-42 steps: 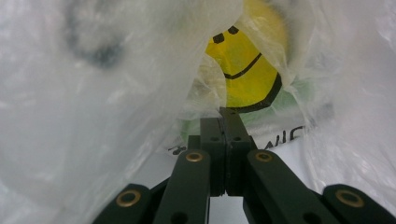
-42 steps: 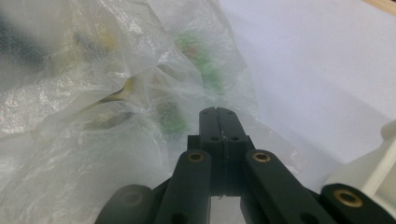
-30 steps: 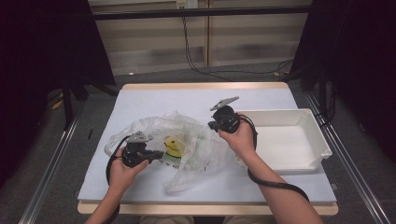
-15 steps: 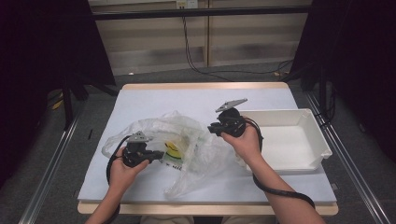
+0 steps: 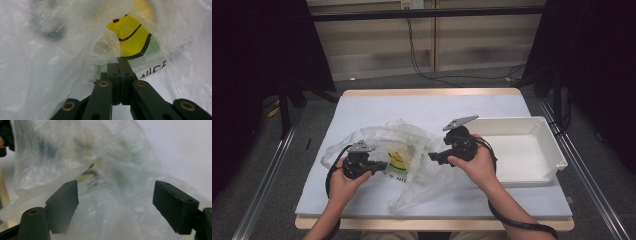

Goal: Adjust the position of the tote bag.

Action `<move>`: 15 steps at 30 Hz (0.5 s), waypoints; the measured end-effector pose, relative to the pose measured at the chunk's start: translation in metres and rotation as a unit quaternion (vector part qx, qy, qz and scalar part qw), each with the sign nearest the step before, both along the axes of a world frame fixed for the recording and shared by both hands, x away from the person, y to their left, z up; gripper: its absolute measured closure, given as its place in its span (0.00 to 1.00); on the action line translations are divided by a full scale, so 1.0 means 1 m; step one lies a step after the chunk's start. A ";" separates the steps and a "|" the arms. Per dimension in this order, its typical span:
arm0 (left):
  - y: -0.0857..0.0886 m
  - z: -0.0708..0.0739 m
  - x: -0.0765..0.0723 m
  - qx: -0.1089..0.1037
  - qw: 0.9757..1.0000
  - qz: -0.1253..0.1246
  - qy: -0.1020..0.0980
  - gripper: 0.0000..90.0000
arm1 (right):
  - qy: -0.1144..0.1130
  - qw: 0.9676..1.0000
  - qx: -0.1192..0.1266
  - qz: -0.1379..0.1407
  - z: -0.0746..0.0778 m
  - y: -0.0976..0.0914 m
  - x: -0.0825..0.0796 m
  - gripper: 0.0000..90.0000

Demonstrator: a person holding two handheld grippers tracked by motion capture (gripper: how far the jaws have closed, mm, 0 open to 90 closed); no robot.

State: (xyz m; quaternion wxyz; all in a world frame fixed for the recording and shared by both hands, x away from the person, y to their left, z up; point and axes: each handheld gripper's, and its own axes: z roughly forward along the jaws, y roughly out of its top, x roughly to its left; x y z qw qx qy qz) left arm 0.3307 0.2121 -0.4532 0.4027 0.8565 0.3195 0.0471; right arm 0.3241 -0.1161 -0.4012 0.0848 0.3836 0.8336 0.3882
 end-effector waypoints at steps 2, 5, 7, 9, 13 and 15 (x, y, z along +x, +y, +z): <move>0.001 0.000 -0.001 -0.004 1.000 0.000 0.001 0.99 | 0.003 1.000 -0.004 0.009 -0.005 0.003 -0.006 0.24; 0.000 0.000 0.000 0.000 1.000 0.000 0.000 0.99 | 0.013 1.000 -0.014 0.017 -0.013 0.004 -0.010 0.27; -0.001 0.000 0.000 0.001 1.000 -0.001 0.001 0.99 | 0.012 1.000 -0.017 0.021 -0.016 0.005 -0.011 0.31; -0.001 0.000 0.000 0.003 1.000 -0.002 -0.002 0.99 | 0.017 0.999 -0.014 0.023 -0.019 0.006 -0.010 0.40; 0.001 0.001 0.001 -0.004 1.000 -0.003 0.002 0.99 | 0.013 0.999 -0.027 0.038 -0.022 0.007 -0.007 0.77; 0.001 0.000 0.002 -0.003 1.000 -0.003 0.003 0.99 | 0.013 0.999 -0.024 0.042 -0.023 0.006 -0.006 0.91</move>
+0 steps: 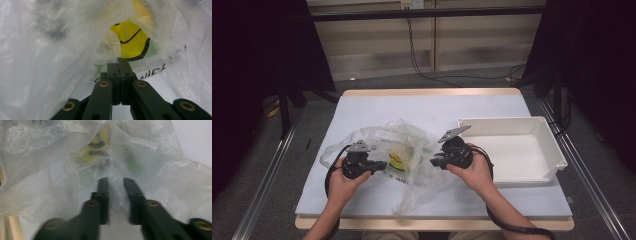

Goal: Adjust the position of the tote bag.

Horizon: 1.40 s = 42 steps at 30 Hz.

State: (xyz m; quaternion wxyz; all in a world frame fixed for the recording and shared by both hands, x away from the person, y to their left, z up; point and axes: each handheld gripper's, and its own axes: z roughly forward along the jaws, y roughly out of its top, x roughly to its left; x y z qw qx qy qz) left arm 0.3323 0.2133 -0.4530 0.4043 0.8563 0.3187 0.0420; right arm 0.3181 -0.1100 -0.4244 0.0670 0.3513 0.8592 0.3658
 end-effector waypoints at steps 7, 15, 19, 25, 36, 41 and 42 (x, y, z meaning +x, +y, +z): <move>0.000 0.002 0.001 0.002 1.000 -0.003 0.000 0.99 | -0.005 1.000 -0.001 -0.023 0.005 -0.003 0.012 1.00; 0.003 0.000 0.004 0.011 1.000 0.003 0.002 1.00 | -0.008 0.999 0.014 -0.044 0.015 -0.013 0.037 1.00; 0.006 -0.001 0.004 0.018 1.000 0.008 0.002 1.00 | 0.002 0.998 0.013 -0.061 0.014 -0.021 0.046 0.99; 0.010 -0.002 0.001 0.018 1.000 0.011 0.004 1.00 | 0.014 0.997 0.017 -0.074 0.009 -0.028 0.055 0.99; 0.016 -0.002 -0.003 0.017 1.000 0.012 0.005 1.00 | 0.016 0.997 0.012 -0.077 0.007 -0.031 0.057 0.98; 0.015 -0.002 -0.003 0.016 1.000 0.012 0.004 1.00 | 0.021 0.997 0.012 -0.074 0.006 -0.032 0.057 0.98; 0.015 -0.001 -0.003 0.016 1.000 0.011 0.006 1.00 | 0.021 0.997 0.011 -0.075 0.007 -0.032 0.057 0.98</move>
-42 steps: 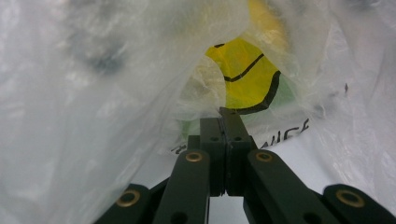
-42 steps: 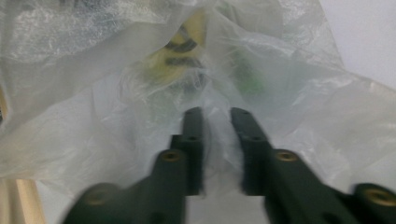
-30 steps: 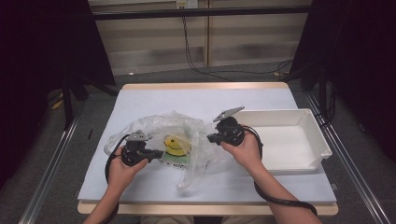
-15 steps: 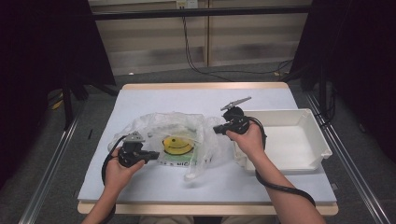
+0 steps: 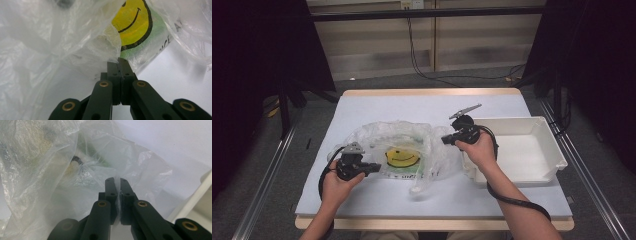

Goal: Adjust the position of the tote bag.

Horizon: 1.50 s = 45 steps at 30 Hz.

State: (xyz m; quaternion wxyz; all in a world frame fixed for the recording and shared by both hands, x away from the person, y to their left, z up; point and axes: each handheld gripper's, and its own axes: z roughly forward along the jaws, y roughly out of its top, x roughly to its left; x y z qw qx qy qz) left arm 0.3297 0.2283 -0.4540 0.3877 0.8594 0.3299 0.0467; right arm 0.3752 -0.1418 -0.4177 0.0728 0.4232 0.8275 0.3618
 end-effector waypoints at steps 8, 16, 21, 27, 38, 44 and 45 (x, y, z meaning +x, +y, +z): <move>-0.004 0.000 0.001 -0.002 1.000 -0.008 0.000 0.99 | -0.010 1.000 -0.001 -0.001 0.002 0.000 0.000 0.88; -0.008 0.000 0.003 -0.008 1.000 -0.013 -0.001 0.99 | -0.041 0.999 0.004 -0.001 0.010 0.004 -0.009 0.48; -0.009 0.002 0.003 -0.013 1.000 -0.013 -0.004 0.98 | -0.058 0.998 0.005 0.011 0.021 0.012 -0.017 0.32; -0.008 0.003 0.003 -0.014 1.000 -0.011 -0.004 0.96 | -0.066 0.997 0.001 0.039 0.028 0.028 -0.024 0.23; -0.002 -0.003 0.008 -0.006 1.000 0.008 0.002 0.93 | -0.050 0.996 0.002 0.069 0.025 0.049 -0.029 0.17; -0.008 0.002 0.004 0.018 1.000 0.014 -0.021 0.66 | -0.053 0.995 -0.005 0.079 0.026 0.056 -0.029 0.22; -0.009 0.004 0.003 0.017 0.999 0.016 -0.027 0.61 | -0.052 0.996 -0.005 0.078 0.026 0.056 -0.029 0.22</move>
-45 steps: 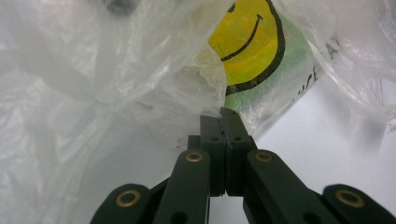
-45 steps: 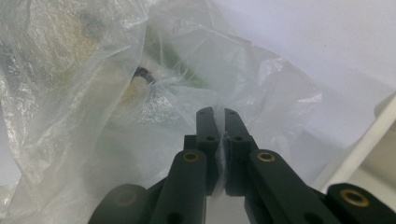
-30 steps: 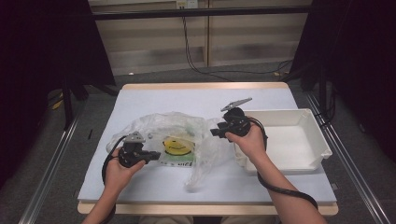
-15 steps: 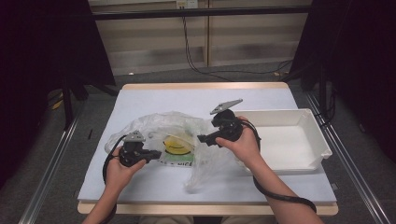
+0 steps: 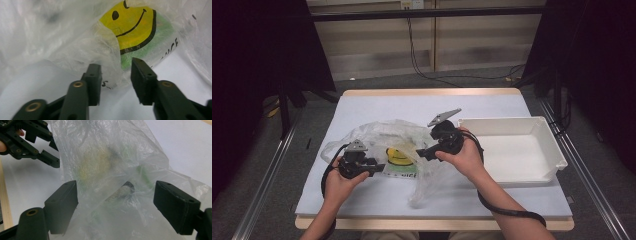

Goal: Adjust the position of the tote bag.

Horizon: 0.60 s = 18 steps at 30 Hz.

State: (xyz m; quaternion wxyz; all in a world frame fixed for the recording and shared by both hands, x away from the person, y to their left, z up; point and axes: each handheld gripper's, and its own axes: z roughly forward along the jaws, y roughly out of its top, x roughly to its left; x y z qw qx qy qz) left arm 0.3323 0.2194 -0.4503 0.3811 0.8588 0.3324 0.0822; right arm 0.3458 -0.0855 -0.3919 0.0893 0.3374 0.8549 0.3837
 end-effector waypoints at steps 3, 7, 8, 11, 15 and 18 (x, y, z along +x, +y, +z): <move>-0.001 0.003 -0.002 -0.003 1.000 0.004 -0.001 0.52 | 0.003 1.000 0.003 -0.002 -0.001 0.001 0.001 0.23; -0.001 0.004 -0.003 -0.003 1.000 0.001 -0.001 0.48 | 0.001 1.000 0.000 0.000 -0.001 0.001 0.002 0.21; -0.001 0.004 -0.003 -0.006 1.000 0.004 0.002 0.47 | 0.002 1.000 0.001 0.000 0.000 0.001 0.002 0.21; -0.001 0.007 -0.005 -0.007 1.000 0.006 -0.003 0.44 | 0.002 1.000 0.003 0.001 0.001 0.002 0.003 0.22; -0.003 0.008 -0.008 -0.002 1.000 0.007 -0.009 0.43 | 0.002 1.000 0.004 0.009 0.002 0.004 0.003 0.26; -0.002 0.009 -0.009 0.000 1.000 0.004 -0.010 0.42 | 0.004 1.000 0.000 0.008 0.002 0.006 0.005 0.25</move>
